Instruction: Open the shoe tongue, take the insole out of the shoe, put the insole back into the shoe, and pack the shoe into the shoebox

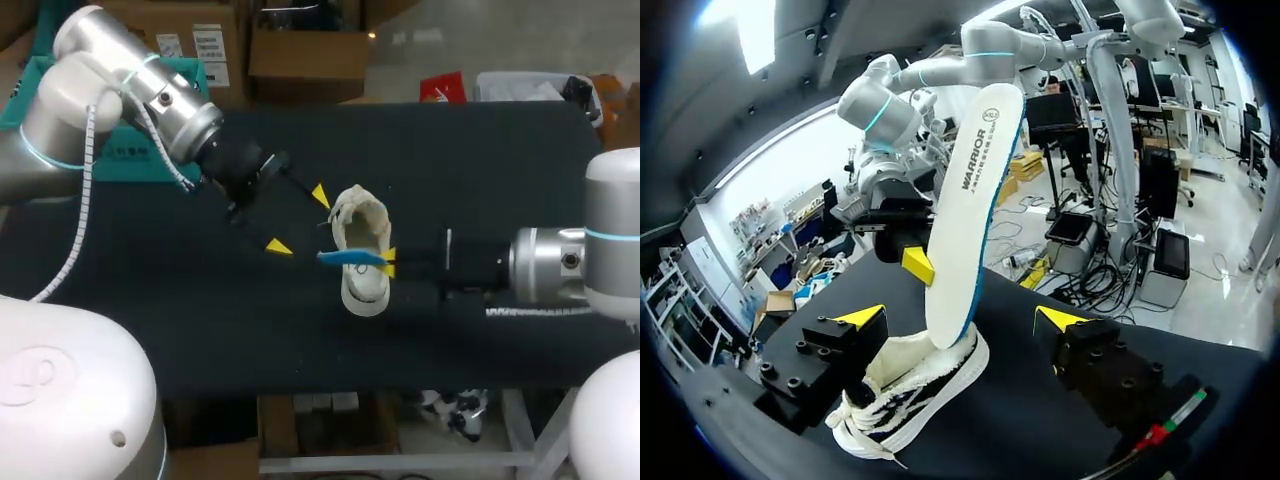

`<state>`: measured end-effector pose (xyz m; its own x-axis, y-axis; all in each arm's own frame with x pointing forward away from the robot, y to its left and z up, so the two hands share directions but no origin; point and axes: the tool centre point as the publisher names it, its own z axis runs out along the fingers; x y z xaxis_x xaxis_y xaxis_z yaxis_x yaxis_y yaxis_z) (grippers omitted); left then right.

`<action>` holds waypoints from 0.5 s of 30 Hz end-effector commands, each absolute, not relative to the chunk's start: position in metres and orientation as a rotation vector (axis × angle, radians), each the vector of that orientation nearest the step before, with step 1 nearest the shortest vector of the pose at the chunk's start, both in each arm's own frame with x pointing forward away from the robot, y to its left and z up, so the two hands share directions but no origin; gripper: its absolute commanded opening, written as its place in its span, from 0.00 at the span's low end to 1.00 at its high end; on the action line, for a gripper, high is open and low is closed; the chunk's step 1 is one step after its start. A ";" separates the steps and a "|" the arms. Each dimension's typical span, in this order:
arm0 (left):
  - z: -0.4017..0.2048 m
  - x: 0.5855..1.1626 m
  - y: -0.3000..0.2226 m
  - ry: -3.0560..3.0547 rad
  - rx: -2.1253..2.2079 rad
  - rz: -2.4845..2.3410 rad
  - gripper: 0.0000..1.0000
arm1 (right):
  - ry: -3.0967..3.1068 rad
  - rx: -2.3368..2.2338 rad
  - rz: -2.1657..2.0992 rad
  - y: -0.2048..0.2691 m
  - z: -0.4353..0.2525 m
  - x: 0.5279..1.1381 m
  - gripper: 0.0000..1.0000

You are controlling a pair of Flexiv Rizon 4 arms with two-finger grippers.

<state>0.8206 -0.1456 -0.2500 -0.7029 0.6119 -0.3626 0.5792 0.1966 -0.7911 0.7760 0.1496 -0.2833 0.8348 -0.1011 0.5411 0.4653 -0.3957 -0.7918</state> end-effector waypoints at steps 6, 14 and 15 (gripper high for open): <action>-0.266 0.814 -0.158 -2.556 -1.037 1.882 1.00 | -0.192 -1.945 -0.686 0.161 -0.283 0.783 0.00; -0.274 0.812 -0.170 -2.536 -1.033 1.857 0.48 | -0.164 -1.927 -0.755 0.163 -0.288 0.781 0.00; -0.275 0.812 -0.172 -2.534 -1.037 1.850 0.46 | -0.159 -1.929 -0.762 0.163 -0.289 0.781 0.00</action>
<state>0.8138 -0.1663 -0.2700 -0.7743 0.4490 -0.4458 0.5682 0.1834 -0.8022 0.7845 0.1611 -0.2856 0.8074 -0.1849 0.5602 0.4242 -0.4779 -0.7692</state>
